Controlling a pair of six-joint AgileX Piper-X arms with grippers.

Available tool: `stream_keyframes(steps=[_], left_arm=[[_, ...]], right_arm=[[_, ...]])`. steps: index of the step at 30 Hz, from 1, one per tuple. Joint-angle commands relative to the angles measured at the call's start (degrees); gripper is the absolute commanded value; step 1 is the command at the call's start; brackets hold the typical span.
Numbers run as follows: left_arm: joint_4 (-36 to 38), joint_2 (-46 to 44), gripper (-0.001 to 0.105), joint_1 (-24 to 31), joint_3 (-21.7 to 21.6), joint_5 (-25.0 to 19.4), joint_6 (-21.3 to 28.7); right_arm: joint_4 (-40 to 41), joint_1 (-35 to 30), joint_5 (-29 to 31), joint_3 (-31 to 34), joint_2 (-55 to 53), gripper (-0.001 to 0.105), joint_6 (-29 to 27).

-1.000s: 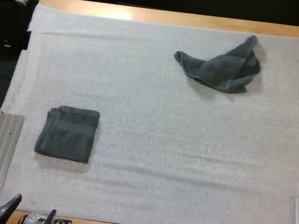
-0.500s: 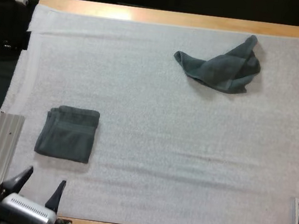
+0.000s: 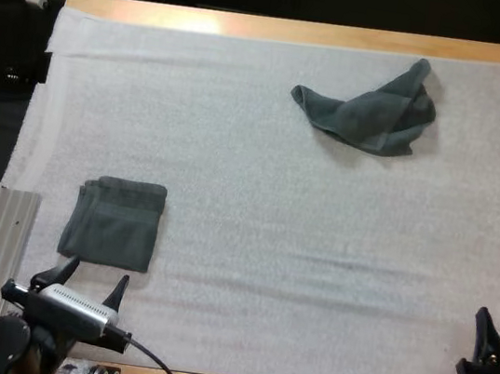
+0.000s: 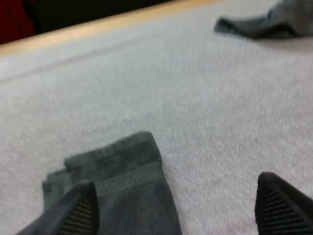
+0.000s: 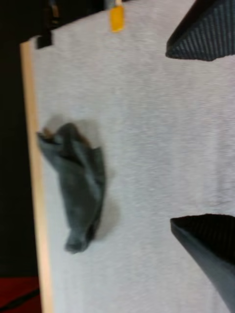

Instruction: Pick towel from pile, fold and stack

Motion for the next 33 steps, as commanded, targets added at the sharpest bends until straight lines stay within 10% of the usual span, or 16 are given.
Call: stream_keyframes(steps=[1, 33], left_arm=[[-1.9, -7.9, 0.064, 0.0, 0.2, 0.1, -0.5], [-2.2, -7.9, 0.064, 0.0, 0.4, 0.1, -0.5]], right_arm=[[-0.8, 0.0, 0.0, 0.5, -2.2, 0.064, -0.7], [-2.6, -2.9, 0.0, 3.1, -2.2, 0.064, -0.3]])
